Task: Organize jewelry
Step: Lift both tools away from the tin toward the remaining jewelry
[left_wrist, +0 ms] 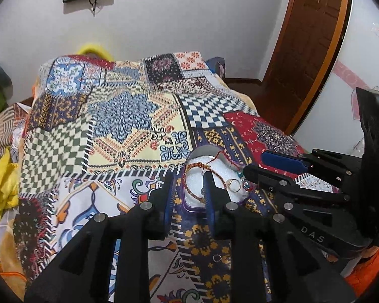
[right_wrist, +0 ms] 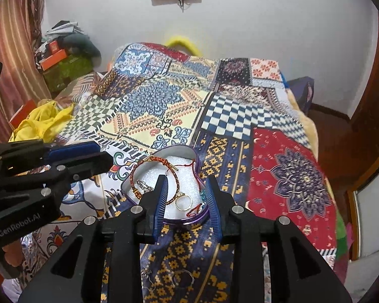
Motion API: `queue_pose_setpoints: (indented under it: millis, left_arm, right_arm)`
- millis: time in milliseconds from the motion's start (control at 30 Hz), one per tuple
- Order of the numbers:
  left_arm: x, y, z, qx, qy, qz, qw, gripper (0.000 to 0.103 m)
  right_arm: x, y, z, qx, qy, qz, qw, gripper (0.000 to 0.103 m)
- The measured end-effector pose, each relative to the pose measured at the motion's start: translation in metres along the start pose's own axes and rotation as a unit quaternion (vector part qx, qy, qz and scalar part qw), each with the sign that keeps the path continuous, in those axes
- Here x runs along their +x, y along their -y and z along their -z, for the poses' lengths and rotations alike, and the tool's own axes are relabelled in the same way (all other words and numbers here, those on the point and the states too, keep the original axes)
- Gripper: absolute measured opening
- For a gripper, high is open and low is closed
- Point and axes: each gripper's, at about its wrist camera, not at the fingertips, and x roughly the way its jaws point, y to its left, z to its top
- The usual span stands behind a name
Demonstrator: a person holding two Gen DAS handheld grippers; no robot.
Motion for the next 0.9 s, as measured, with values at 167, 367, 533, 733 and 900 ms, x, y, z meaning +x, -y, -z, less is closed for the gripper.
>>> queue_pose_setpoints:
  millis: [167,367,533,733,900]
  left_arm:
    - [-0.018,0.006,-0.002,0.006,0.014,-0.002,0.9999,0.03]
    - [-0.037,0.015,0.003,0.018,0.018,-0.001,0.9997,0.031]
    - [-0.046,0.02,0.015,0.021,0.013,0.0,0.9997,0.035]
    - [-0.042,0.027,0.033,0.022,-0.012,0.009,0.9996,0.035]
    - [-0.029,0.037,0.054,0.023,-0.044,0.025,0.9984,0.035]
  right_arm:
    - [-0.019,0.0,0.0,-0.001,0.018,0.009,1.0,0.028]
    - [-0.044,0.002,0.006,-0.001,0.039,0.017,0.999,0.029]
    - [-0.058,0.005,0.017,0.001,0.045,0.025,0.999,0.039]
    - [-0.064,0.013,0.034,0.014,0.039,0.03,0.999,0.041]
    - [-0.06,0.017,0.052,0.026,0.02,0.029,0.999,0.041]
